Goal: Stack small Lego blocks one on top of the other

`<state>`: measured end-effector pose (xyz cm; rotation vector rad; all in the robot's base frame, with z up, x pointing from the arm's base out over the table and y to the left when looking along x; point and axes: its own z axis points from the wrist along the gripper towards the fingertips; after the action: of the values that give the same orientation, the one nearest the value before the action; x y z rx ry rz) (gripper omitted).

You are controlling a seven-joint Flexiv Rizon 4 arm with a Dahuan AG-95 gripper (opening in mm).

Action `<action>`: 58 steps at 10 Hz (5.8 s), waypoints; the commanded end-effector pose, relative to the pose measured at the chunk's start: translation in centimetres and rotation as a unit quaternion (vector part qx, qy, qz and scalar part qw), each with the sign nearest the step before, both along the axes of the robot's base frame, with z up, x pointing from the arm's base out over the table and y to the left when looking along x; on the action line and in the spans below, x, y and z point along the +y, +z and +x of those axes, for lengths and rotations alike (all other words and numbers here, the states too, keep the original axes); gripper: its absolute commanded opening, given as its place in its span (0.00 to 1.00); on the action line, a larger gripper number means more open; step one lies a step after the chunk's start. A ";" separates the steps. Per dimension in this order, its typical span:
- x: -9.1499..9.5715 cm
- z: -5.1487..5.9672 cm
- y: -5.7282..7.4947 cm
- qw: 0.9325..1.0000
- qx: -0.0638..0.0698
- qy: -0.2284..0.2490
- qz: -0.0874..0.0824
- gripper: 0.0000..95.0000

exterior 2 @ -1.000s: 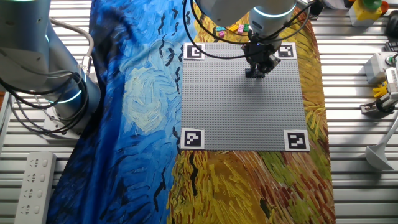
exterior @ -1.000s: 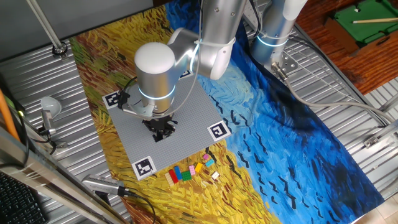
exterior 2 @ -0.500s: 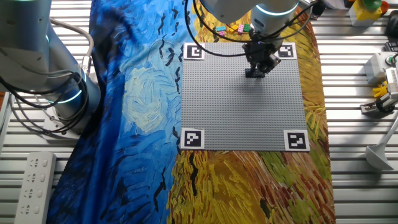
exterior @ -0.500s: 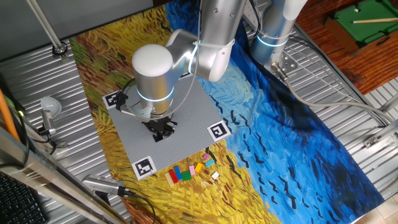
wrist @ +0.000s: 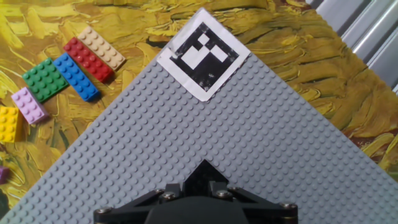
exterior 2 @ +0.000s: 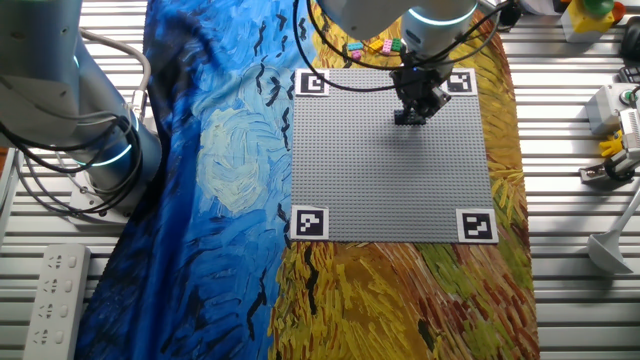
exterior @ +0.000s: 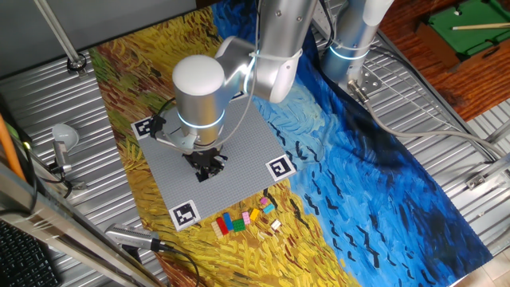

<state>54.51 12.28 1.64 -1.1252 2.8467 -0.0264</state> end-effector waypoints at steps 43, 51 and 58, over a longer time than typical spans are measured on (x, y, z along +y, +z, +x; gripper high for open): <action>0.8 -1.2 -0.5 0.999 0.022 0.032 0.006 0.20; 1.3 -0.7 0.6 0.999 0.029 0.031 0.008 0.20; 1.2 0.4 -1.5 0.999 0.034 0.034 0.021 0.20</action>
<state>54.99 13.48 0.77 -1.2466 2.8473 0.0597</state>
